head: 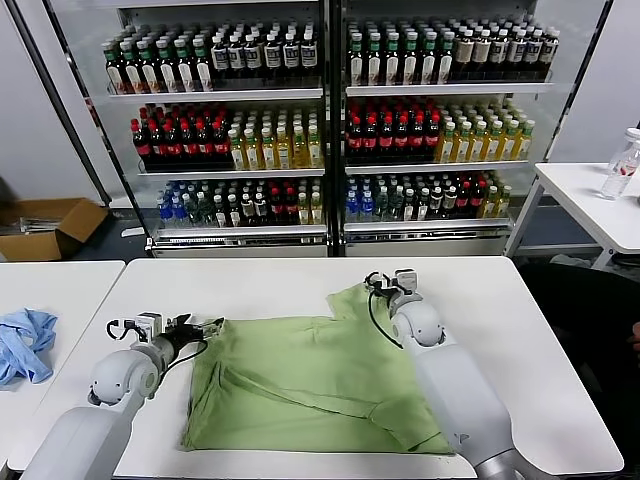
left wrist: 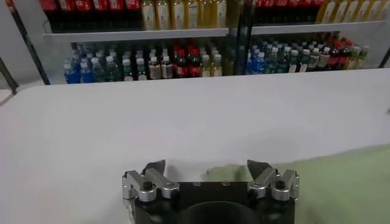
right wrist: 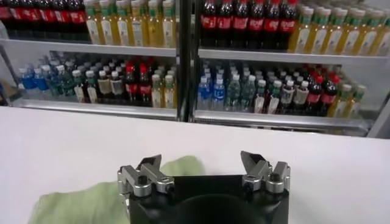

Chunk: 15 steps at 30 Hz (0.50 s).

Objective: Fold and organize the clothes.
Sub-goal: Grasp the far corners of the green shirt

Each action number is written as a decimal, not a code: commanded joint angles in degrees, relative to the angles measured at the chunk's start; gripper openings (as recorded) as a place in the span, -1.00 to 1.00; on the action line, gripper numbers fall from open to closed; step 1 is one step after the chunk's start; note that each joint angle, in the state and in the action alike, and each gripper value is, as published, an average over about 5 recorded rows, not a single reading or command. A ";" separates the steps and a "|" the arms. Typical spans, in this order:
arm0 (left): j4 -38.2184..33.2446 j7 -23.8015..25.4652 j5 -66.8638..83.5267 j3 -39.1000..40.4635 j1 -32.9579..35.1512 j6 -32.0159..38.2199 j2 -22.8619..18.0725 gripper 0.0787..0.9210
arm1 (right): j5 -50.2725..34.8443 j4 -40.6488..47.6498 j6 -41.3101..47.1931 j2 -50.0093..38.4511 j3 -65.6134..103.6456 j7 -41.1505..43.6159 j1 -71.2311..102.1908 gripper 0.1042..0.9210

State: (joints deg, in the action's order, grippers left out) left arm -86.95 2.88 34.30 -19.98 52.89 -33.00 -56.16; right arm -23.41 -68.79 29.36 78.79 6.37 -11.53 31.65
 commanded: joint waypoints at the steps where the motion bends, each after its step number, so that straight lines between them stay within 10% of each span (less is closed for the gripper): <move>1: 1.34 1.23 0.11 0.19 -0.25 -0.03 0.09 0.77 | 0.17 3.35 -0.42 1.10 -0.69 -0.19 -1.61 0.76; 15: 0.38 3.26 0.15 -0.77 2.71 0.01 -0.69 0.07 | -1.52 1.89 -0.19 0.46 -0.78 0.42 0.63 -0.08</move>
State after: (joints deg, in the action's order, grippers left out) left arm -86.93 5.16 34.31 -20.73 54.64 -32.80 -56.59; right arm -24.59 -67.44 29.19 79.08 5.71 -11.18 32.12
